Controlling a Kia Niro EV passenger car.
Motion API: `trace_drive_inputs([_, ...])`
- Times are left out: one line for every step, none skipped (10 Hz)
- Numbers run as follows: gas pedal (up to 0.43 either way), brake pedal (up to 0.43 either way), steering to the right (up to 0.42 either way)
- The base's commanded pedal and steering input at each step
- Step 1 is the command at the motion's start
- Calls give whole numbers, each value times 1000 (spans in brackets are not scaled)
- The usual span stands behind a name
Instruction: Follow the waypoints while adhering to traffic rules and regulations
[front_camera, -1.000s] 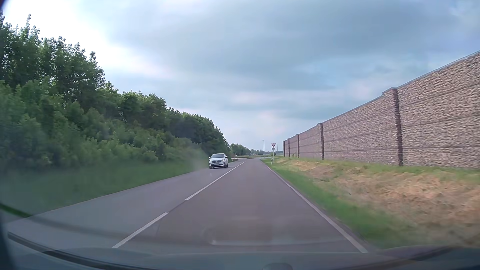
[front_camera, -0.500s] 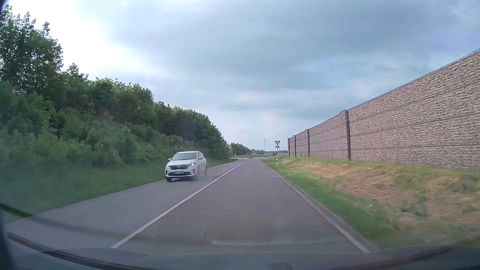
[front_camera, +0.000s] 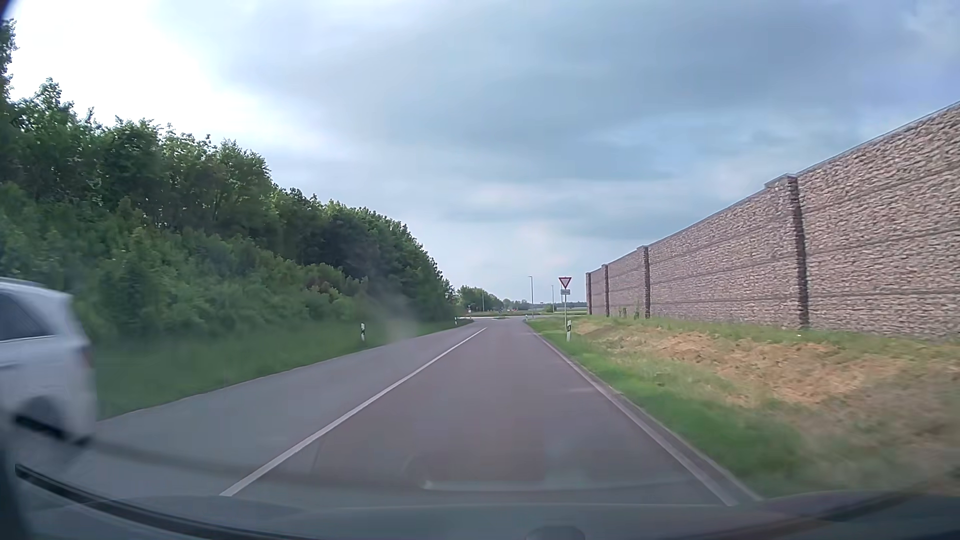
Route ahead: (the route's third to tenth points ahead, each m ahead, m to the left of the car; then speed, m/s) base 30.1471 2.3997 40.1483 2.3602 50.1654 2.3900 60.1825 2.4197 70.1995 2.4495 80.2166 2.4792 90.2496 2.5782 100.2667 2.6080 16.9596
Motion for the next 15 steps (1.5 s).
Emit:
trace_drive_inputs([0, 0, -2])
trace_drive_inputs([0, 0, -2])
trace_drive_inputs([0, 0, -2])
trace_drive_inputs([0, 0, -2])
trace_drive_inputs([0, 0, -2])
trace_drive_inputs([0, 0, -2])
trace_drive_inputs([0, 0, -2])
trace_drive_inputs([0, 0, -2])
trace_drive_inputs([0, 0, -2])
trace_drive_inputs([0, 0, -2])
trace_drive_inputs([0, 0, -2])
trace_drive_inputs([0, 0, -2])
trace_drive_inputs([0, 0, -2])
trace_drive_inputs([0, 0, -2])
trace_drive_inputs([0, 0, -2])
